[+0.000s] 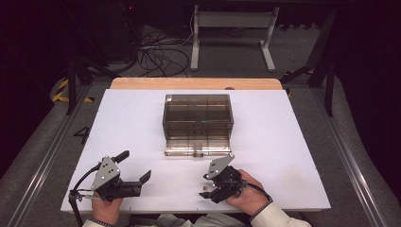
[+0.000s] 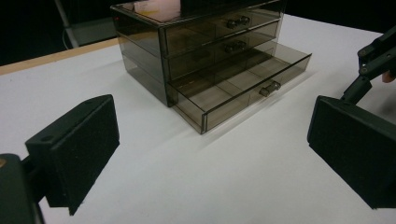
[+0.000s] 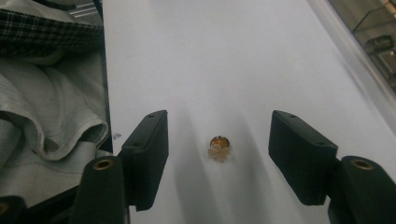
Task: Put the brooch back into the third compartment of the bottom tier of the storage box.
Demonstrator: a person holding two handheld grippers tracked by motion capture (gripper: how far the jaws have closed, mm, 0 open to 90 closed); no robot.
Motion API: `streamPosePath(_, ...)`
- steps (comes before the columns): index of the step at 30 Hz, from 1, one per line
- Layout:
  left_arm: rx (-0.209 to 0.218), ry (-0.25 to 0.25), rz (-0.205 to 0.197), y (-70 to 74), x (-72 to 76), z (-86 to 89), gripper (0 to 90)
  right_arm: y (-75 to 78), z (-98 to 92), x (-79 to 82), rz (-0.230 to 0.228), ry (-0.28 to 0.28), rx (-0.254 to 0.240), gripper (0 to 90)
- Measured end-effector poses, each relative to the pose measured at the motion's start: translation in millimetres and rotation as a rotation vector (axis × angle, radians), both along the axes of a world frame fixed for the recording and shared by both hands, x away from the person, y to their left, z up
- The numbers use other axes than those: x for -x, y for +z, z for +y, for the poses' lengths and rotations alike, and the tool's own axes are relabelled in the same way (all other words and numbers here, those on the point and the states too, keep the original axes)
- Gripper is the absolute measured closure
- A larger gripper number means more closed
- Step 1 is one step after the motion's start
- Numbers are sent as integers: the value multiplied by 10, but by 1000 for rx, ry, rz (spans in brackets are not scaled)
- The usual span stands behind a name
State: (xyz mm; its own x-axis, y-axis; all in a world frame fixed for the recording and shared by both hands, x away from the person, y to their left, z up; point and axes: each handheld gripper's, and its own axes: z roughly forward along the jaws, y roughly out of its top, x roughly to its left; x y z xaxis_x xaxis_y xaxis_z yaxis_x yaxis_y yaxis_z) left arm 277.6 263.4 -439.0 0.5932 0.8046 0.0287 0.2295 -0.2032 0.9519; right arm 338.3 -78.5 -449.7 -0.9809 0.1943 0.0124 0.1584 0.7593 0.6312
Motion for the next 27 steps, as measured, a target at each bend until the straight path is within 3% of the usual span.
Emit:
streamPosePath(14,-6,1,-3,1,-1,3,32,-50,33,81,-4,-1,51,473)
streamPosePath(21,-6,0,-3,0,-2,4,32,-49,37,85,-11,-3,50,492)
streamPosePath(27,-2,-3,-2,2,1,9,32,-51,45,98,-44,-20,56,594)
